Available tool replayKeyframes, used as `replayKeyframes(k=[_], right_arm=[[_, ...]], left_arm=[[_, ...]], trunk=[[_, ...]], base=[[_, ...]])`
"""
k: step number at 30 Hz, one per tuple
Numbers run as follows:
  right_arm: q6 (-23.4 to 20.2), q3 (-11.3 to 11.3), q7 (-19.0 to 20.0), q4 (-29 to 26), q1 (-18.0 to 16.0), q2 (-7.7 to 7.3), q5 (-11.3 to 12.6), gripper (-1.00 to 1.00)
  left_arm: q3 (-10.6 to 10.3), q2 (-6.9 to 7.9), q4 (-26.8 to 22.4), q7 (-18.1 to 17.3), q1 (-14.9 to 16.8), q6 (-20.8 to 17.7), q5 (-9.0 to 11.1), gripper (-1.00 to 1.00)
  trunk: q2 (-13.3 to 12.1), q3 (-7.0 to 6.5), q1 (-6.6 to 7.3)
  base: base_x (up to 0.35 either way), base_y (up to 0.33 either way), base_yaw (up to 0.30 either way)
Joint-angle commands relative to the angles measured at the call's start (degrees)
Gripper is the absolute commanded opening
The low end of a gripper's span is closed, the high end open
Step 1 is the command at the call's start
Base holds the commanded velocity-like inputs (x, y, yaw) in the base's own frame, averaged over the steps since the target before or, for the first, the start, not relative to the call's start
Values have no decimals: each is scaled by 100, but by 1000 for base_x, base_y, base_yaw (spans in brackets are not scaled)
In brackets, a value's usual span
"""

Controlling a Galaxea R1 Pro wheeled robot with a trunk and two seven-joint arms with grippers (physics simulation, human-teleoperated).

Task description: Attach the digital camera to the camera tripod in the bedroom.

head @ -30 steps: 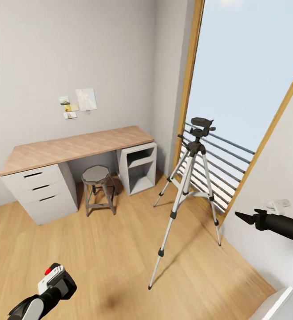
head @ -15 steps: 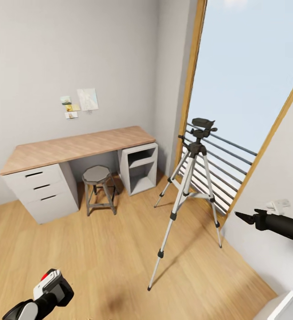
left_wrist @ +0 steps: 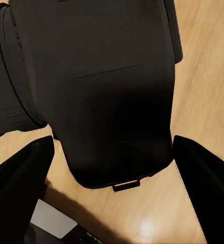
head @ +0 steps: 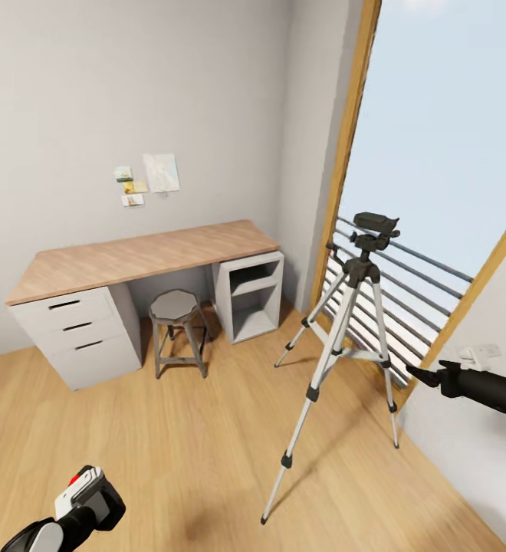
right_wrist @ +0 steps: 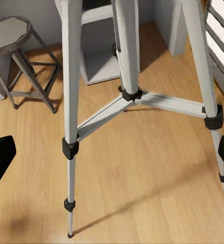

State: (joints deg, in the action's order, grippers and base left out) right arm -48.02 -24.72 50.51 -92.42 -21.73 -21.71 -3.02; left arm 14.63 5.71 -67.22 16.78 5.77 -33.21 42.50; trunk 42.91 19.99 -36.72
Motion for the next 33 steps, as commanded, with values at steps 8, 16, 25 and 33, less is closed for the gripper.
replayKeyframes(k=[8,16,25,33], right_arm=[[27,-7,47,-4,-7,0,-32,100],[37,-3,47,-4,-5,0,-33,100],[38,1,47,-4,1,0,-32,100],[38,2,47,-4,2,0,-32,100]], left_arm=[[0,-2,-10,50,3,-25,65,-100],[2,0,-10,53,3,-27,61,-100],[5,0,-7,53,3,-28,63,-100],[5,1,-2,53,3,-36,60,-100]], trunk=[[6,7,-4],[6,7,-4],[6,7,-4],[6,7,-4]], base=[[312,-107,5],[272,-210,1],[114,-107,0],[13,-12,0]])
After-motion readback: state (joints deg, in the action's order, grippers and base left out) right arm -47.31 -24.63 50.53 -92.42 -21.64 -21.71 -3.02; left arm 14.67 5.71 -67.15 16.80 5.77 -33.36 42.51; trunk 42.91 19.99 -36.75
